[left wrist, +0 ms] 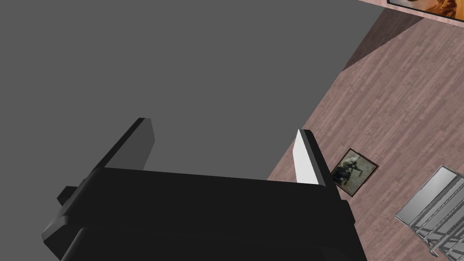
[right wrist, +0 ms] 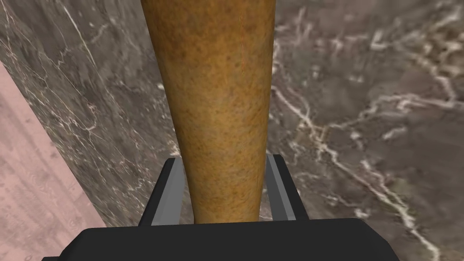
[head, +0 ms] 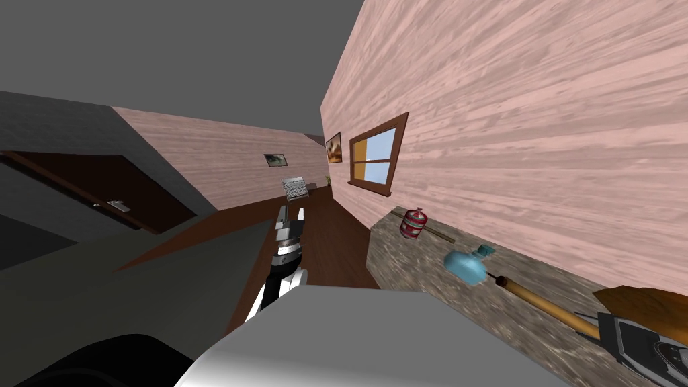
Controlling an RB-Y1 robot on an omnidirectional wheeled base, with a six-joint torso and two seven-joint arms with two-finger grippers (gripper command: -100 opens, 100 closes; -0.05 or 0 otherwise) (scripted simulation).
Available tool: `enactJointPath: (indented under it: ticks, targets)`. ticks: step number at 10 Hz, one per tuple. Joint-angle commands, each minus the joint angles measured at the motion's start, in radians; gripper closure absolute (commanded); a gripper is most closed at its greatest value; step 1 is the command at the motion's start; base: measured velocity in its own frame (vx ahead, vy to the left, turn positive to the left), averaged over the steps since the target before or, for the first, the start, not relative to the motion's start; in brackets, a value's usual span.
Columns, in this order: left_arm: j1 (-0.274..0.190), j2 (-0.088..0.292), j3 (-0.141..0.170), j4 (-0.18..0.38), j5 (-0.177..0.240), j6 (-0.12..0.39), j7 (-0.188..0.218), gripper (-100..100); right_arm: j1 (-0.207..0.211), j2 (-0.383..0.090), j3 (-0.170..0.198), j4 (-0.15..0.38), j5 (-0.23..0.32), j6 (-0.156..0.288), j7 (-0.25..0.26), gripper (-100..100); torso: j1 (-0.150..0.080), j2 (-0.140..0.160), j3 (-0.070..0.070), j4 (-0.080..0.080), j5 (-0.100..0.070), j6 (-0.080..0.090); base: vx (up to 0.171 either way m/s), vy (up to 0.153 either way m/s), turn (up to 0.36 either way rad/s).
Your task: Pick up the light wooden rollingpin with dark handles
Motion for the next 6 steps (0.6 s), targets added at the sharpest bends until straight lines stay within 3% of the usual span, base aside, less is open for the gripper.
enactJointPath:
  ticks: [1, 4, 5, 6]
  targets:
    - [0.0, 0.0, 0.0, 0.0, 0.0, 0.0, 0.0, 0, 0.05, -0.013, -0.043, -0.048, 0.015, 0.025, -0.036, 100, 0.0, 0.0, 0.0, 0.0, 0.0, 0.0, -0.054, -0.011, 0.088]
    - [0.0, 0.0, 0.0, 0.0, 0.0, 0.0, 0.0, 0, 0.126, -0.029, -0.095, -0.111, 0.032, 0.058, -0.079, 100, 0.001, -0.001, -0.001, 0.0, 0.001, 0.0, -0.041, -0.006, 0.062]
    - [0.0, 0.0, 0.0, 0.0, 0.0, 0.0, 0.0, 0, 0.104, -0.024, -0.08, -0.093, 0.029, 0.048, -0.067, 100, 0.001, -0.001, -0.001, 0.0, 0.001, 0.0, -0.017, -0.002, 0.012]
    - [0.0, 0.0, 0.0, 0.0, 0.0, 0.0, 0.0, 0, 0.107, -0.025, -0.081, -0.096, 0.03, 0.051, -0.07, 0, 0.002, -0.002, -0.001, 0.0, 0.001, 0.0, 0.0, 0.0, 0.0]
